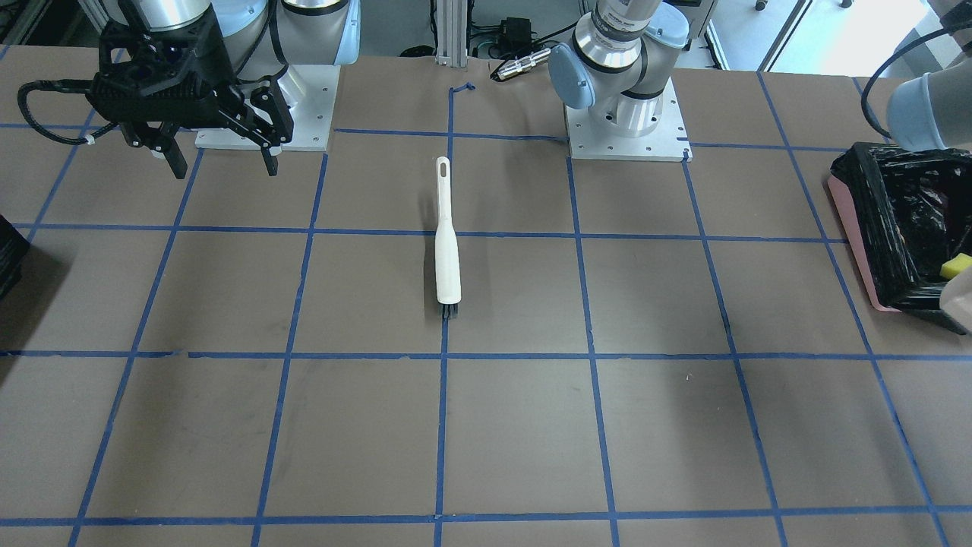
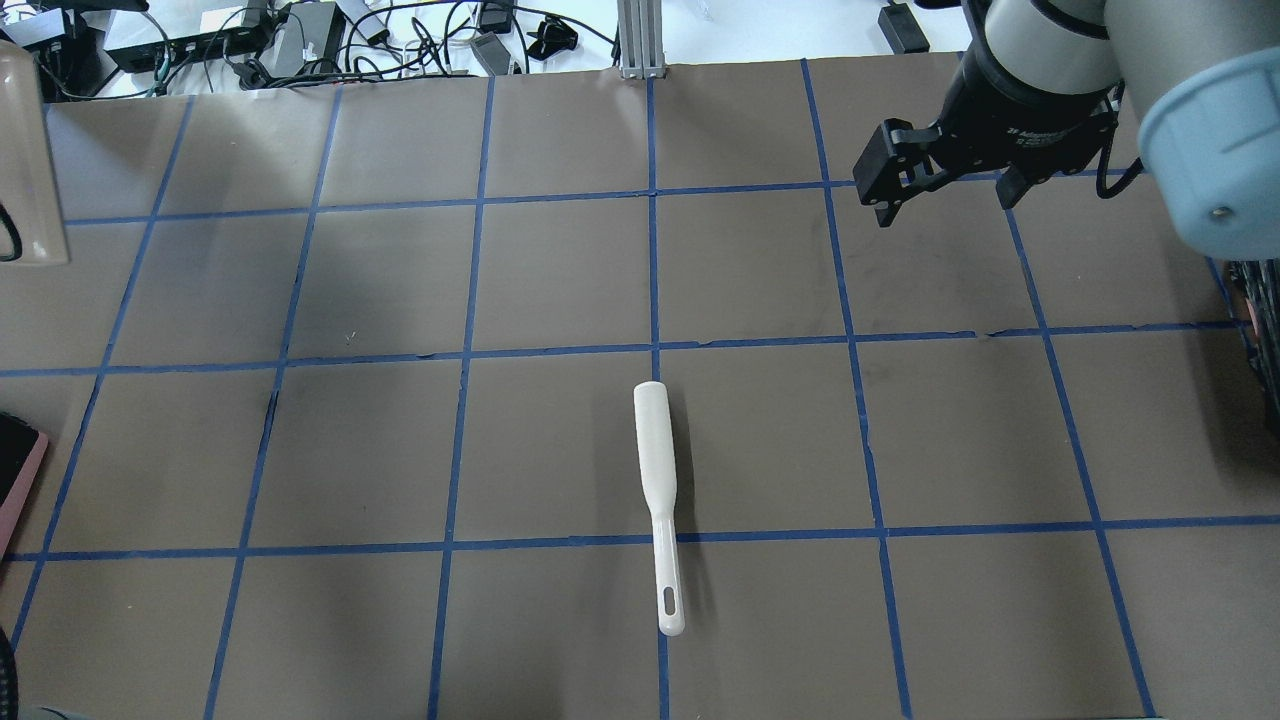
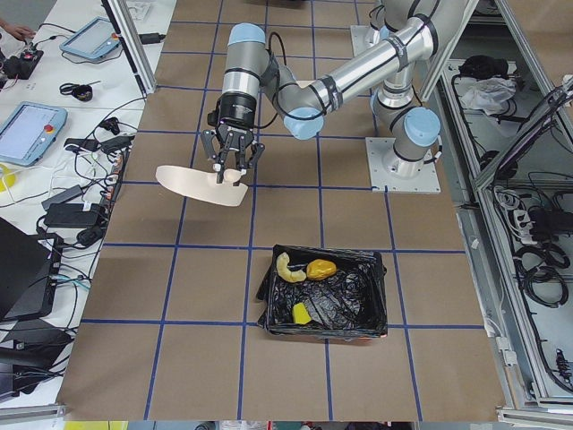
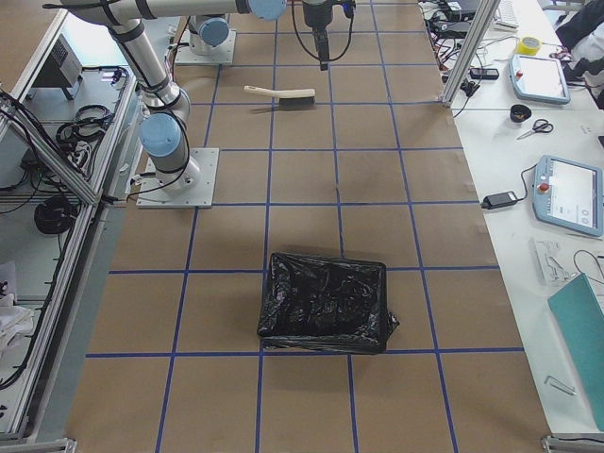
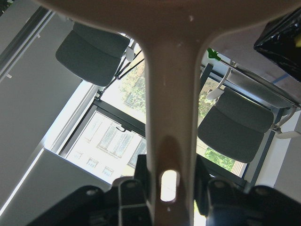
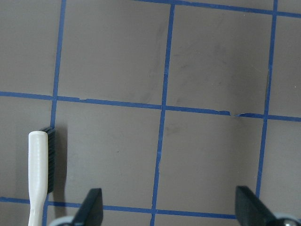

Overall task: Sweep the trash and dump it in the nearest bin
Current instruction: 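Bring the empty dustpan back over the table with the left gripper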

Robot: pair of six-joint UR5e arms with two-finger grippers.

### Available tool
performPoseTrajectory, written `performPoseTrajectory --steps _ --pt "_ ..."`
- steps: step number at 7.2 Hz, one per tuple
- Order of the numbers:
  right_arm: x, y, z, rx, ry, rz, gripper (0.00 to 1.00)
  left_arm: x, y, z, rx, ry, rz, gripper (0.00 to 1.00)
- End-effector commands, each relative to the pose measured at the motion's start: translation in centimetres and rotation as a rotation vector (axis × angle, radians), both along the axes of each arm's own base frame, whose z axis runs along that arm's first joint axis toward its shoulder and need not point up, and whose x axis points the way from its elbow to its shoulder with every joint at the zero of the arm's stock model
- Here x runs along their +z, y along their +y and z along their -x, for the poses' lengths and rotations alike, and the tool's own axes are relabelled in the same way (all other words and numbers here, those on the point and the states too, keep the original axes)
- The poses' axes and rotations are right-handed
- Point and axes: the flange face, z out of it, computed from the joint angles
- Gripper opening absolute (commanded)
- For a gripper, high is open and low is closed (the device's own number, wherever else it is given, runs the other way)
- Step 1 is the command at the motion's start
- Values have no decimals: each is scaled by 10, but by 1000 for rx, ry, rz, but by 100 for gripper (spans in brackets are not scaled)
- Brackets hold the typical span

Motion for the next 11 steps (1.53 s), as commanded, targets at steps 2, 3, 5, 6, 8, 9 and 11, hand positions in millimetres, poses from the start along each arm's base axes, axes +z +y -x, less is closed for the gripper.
performPoseTrajectory --steps 2,3,5,6,8,9,11 --pt "1 0 0 -3 0 1 100 -32 -34 86 11 205 177 0" --pt "0 -1 0 -3 0 -1 100 -45 -41 98 44 313 264 0" --pt "0 -1 0 -5 -1 1 100 -66 -46 135 180 512 378 0" --pt "0 -1 0 -5 -1 1 100 -72 -46 175 245 582 426 0" --pt "-1 -1 0 -5 -1 -2 100 -83 -33 241 388 690 438 0" --pt "-1 -1 0 -5 -1 -1 100 -84 -24 267 473 745 444 0" --pt "0 -2 0 -5 -1 1 100 -94 -6 324 796 891 418 0"
